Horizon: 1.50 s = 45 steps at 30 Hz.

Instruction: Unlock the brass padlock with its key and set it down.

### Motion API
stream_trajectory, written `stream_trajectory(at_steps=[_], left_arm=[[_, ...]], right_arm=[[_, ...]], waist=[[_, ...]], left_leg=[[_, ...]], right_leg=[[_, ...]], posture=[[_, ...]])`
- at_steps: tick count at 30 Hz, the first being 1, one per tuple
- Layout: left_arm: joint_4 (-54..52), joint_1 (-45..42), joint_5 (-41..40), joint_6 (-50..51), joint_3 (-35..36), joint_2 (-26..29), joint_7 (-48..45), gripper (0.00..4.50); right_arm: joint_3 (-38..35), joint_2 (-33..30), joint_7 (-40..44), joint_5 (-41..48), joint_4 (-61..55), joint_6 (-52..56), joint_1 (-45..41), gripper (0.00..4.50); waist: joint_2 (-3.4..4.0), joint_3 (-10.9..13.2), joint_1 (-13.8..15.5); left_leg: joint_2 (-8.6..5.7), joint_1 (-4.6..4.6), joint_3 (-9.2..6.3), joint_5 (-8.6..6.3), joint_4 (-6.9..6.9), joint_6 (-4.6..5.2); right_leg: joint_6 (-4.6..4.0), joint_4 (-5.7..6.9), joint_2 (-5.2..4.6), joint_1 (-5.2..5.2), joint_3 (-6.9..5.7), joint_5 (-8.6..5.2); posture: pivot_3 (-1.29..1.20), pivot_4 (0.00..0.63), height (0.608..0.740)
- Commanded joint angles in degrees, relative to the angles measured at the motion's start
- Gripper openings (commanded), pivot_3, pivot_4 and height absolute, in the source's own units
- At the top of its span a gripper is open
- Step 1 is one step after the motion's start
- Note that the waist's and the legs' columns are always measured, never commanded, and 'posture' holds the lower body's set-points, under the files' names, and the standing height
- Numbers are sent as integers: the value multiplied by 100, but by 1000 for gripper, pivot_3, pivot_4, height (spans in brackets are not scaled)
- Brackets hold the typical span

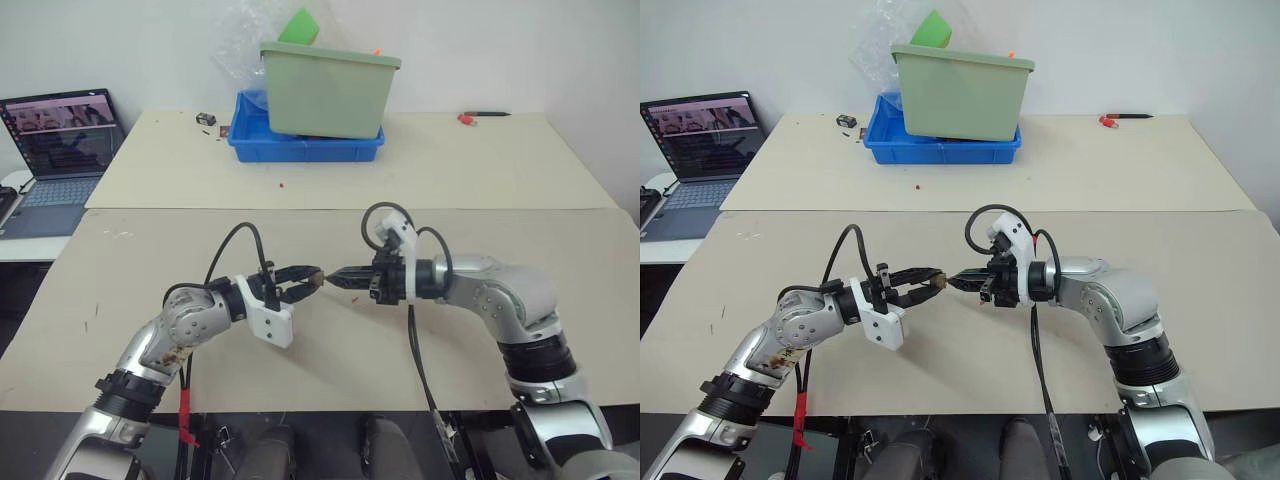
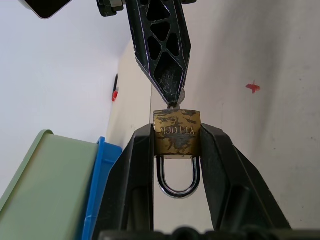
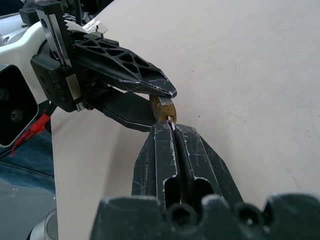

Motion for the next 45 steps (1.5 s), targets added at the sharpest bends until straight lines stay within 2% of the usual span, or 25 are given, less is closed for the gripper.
stream_trajectory(at_steps=[1,6,11,18,25,27,28,29,37,45], left_arm=[[-141,-70,-152,-153,-57,-38,106,811],[-134,-56,-164,-159,-65,-49,119,811],[-142,-59,-195,-168,-77,-44,124,811],[-188,-36,-228,-139,-82,-28,117,811],[-198,-37,-246,-103,-97,-11,88,811],[-212,-35,-255,-89,-101,-8,80,811],[-216,-34,-261,-83,-103,-6,76,811],[-218,-36,-263,-79,-106,-1,77,811],[-232,-35,-303,-86,-120,36,63,811],[-256,-31,-335,-73,-125,62,38,811]], right_arm=[[-435,318,-322,340,185,485,-277,53],[-1196,755,-557,993,1024,1820,-625,53],[-1718,989,-796,1142,1627,2353,-913,53],[-1585,993,-871,1036,1620,2318,-862,53],[-1328,931,-1011,552,1336,1470,-759,53],[-1327,917,-1000,554,1349,1422,-757,691],[-1328,914,-992,561,1351,1399,-756,863],[-1330,915,-995,560,1344,1364,-749,1351],[-1151,644,-669,558,1240,1149,-638,4050],[-1035,330,-64,772,936,1036,-496,4050]], waist=[[0,0,-10],[1,0,-31],[2,0,-36],[3,0,-45],[3,0,-54],[3,-1,-52],[4,-1,-51],[3,-1,-50],[4,-1,-55],[4,-1,-49]], left_leg=[[0,0,0,0,0,0],[1,0,0,0,0,0],[0,-1,0,0,-2,0],[0,-1,0,0,-3,1],[0,-1,0,0,-2,0],[0,-1,0,1,-2,-1],[-1,-1,0,1,-2,-1],[-1,-1,0,1,-2,-1],[0,-2,1,1,-3,-2],[1,-2,2,0,-3,0]], right_leg=[[0,0,0,0,0,0],[-1,1,0,-1,2,1],[-2,3,0,-5,3,1],[-2,4,0,-5,3,1],[-1,5,1,-5,2,1],[-1,4,1,-5,2,1],[-1,5,0,-4,3,1],[-1,4,0,-4,3,2],[-1,4,1,-7,3,1],[-1,3,2,-6,3,1]], posture=[[0,150,740],[0,150,740],[0,150,740],[0,150,740],[0,150,740],[0,150,740],[0,150,740],[0,150,740],[0,150,740],[0,150,740]])
